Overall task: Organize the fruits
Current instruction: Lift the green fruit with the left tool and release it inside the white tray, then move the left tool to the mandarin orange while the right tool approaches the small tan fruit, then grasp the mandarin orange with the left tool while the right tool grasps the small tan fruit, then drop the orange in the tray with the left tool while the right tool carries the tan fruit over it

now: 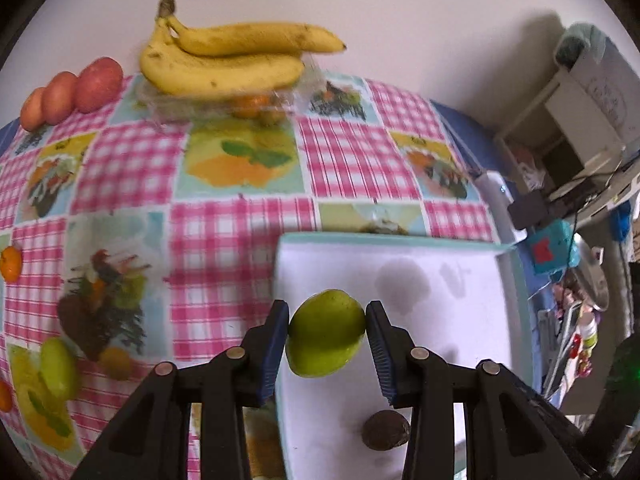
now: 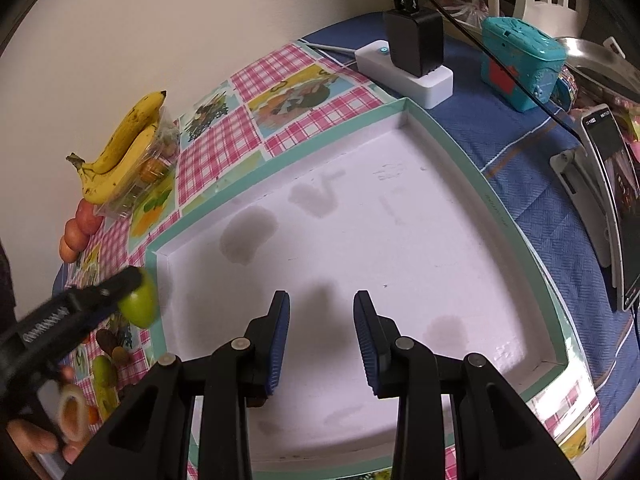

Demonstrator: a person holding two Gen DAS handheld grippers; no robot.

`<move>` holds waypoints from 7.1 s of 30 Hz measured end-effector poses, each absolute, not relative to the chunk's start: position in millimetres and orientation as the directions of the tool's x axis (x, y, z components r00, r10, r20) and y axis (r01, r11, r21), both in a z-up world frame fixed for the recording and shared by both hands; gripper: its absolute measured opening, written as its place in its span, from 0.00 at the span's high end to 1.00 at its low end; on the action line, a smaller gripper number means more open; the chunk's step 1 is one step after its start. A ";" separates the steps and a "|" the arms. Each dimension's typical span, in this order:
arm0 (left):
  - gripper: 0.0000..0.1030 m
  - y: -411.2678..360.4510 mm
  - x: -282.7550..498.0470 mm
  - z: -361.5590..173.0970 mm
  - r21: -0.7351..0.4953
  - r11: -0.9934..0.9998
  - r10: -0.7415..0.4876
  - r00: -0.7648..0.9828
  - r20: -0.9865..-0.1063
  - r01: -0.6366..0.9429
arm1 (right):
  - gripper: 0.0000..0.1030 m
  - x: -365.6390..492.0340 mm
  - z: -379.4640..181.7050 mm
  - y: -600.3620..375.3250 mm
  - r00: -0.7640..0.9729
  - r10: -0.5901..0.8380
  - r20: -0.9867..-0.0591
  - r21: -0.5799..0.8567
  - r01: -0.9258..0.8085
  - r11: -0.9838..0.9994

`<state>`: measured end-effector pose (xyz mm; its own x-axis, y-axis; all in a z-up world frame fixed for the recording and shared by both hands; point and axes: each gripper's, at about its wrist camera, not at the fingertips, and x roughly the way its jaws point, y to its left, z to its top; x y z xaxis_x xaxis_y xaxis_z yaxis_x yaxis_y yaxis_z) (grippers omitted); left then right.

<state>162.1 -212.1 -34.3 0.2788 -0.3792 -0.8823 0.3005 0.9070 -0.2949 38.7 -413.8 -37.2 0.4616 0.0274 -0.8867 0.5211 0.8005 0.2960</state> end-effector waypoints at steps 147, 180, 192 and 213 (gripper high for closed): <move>0.61 140.8 96.2 -33.9 -0.246 0.923 -0.088 0.462 -0.883 -0.294 | 0.74 49.9 -51.9 -153.4 0.396 0.268 -0.878 0.304 0.030 0.952; 0.62 -5.1 72.0 3.3 -0.218 0.975 -0.170 0.481 -0.860 -0.047 | 0.73 25.6 -17.4 -317.8 0.504 0.017 -0.864 0.218 0.344 0.913; 0.61 -104.9 51.8 2.7 -0.182 0.965 -0.247 0.438 -0.864 0.187 | 0.73 3.0 -27.4 -395.5 0.486 -0.036 -0.873 0.245 0.504 0.828; 0.61 -197.6 37.8 -53.1 -0.144 0.929 -0.264 0.339 -0.903 0.340 | 0.73 1.8 -66.3 -417.6 0.368 -0.094 -0.925 0.134 0.546 0.827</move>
